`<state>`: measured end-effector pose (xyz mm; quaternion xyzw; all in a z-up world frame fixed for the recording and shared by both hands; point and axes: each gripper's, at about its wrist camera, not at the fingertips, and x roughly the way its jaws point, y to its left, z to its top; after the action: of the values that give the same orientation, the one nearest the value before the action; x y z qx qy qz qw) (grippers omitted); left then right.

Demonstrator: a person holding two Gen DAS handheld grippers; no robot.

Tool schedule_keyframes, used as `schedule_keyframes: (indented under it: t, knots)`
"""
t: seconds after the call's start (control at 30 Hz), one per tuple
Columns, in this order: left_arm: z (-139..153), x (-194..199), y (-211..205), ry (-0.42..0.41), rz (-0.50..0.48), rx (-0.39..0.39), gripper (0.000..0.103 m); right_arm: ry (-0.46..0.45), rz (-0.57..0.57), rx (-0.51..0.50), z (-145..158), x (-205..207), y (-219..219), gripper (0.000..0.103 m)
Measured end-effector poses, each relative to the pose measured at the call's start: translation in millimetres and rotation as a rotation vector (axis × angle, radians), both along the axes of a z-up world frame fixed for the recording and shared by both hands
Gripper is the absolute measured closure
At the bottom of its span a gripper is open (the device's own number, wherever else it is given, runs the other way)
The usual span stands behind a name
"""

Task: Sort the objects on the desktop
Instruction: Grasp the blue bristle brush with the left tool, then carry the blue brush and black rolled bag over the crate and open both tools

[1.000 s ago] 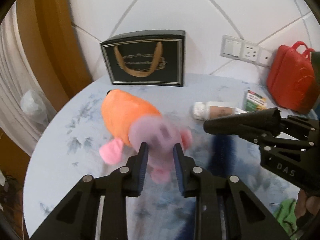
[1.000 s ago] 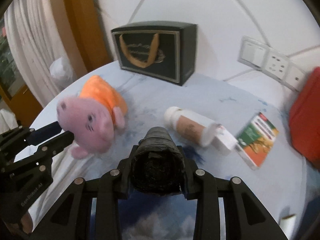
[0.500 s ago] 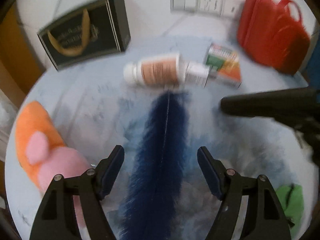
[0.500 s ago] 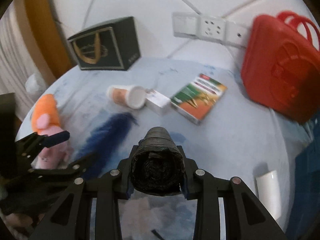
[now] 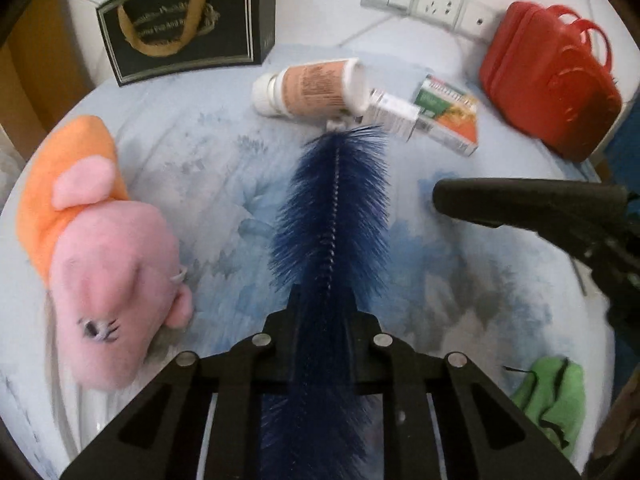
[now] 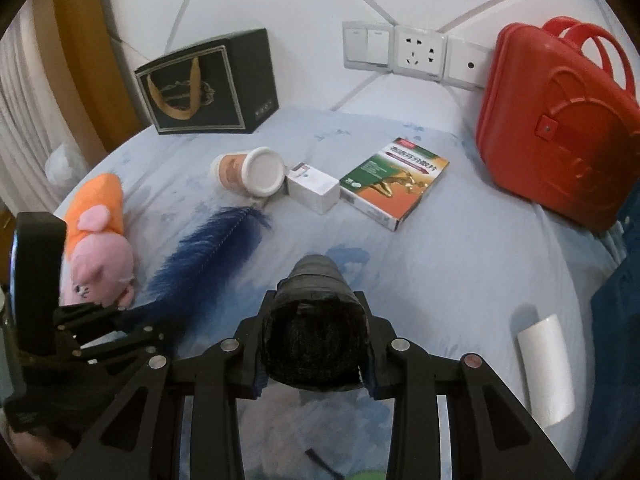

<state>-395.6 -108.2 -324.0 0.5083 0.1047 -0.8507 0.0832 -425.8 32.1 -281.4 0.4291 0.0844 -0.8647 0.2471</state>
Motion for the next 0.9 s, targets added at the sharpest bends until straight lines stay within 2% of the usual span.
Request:
schedule_keyframes:
  t: [0.23, 0.43, 0.57, 0.7, 0.9]
  knots:
    - [40, 25, 27, 0.084, -0.014, -0.041, 0.087, 0.066, 0.004, -0.029, 36, 34, 12, 0.069]
    - [85, 64, 54, 0.160, -0.005, -0.055, 0.087, 0.172, 0.007, -0.055, 86, 82, 36, 0.069]
    - [126, 91, 79, 0.216, -0.011, -0.066, 0.087, 0.232, 0.004, -0.074, 122, 112, 58, 0.069]
    - [179, 123, 94, 0.297, -0.044, -0.084, 0.087, 0.282, -0.008, -0.083, 153, 137, 75, 0.069]
    - [227, 161, 127, 0.372, -0.122, -0.093, 0.087, 0.375, -0.081, -0.091, 200, 191, 108, 0.069]
